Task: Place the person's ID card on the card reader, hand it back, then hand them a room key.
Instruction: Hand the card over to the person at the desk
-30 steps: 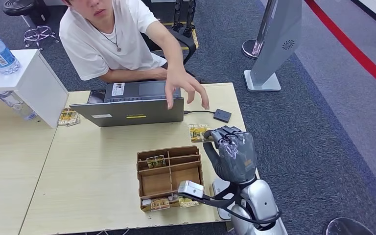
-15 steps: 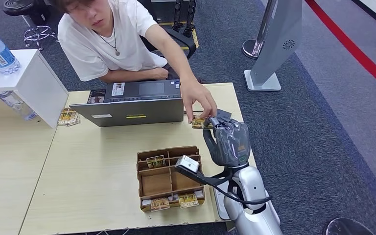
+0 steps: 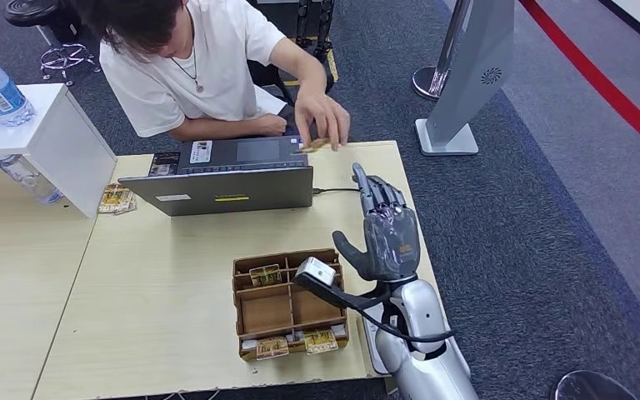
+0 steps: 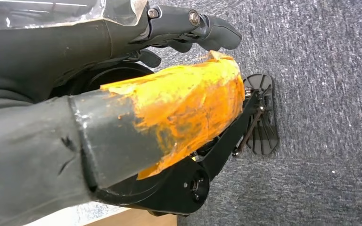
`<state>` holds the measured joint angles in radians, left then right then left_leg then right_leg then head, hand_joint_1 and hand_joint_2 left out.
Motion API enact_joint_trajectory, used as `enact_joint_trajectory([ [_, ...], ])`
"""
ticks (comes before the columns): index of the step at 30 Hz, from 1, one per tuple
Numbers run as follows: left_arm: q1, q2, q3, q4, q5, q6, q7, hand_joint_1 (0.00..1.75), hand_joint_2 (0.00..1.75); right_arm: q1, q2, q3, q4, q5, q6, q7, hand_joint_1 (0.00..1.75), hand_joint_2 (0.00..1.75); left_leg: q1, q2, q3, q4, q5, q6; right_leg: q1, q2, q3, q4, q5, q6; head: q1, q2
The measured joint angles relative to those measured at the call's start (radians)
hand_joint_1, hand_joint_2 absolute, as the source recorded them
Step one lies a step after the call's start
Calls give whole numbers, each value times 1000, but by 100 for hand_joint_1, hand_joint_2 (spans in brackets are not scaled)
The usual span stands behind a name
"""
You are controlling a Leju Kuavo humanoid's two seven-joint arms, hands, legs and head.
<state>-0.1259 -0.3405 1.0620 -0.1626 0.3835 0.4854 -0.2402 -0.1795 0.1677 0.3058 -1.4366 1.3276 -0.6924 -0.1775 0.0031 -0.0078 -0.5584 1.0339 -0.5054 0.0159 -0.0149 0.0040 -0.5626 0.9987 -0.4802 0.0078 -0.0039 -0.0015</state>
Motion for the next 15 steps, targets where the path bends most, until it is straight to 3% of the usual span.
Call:
enact_joint_trajectory([
  [13, 1, 3, -70, 16, 39, -4, -9, 0, 0, 12, 0, -9, 0, -135, 0, -89, 0, 175, 0, 0, 0, 0, 0, 0, 0, 0, 0, 0, 0, 0, 0, 0],
  [15, 1, 4, -85, 19, 60, -8, -16, 0, 0, 19, 0, -19, 0, -187, 0, -126, 0, 87, 0, 0, 0, 0, 0, 0, 0, 0, 0, 0, 0, 0, 0, 0],
])
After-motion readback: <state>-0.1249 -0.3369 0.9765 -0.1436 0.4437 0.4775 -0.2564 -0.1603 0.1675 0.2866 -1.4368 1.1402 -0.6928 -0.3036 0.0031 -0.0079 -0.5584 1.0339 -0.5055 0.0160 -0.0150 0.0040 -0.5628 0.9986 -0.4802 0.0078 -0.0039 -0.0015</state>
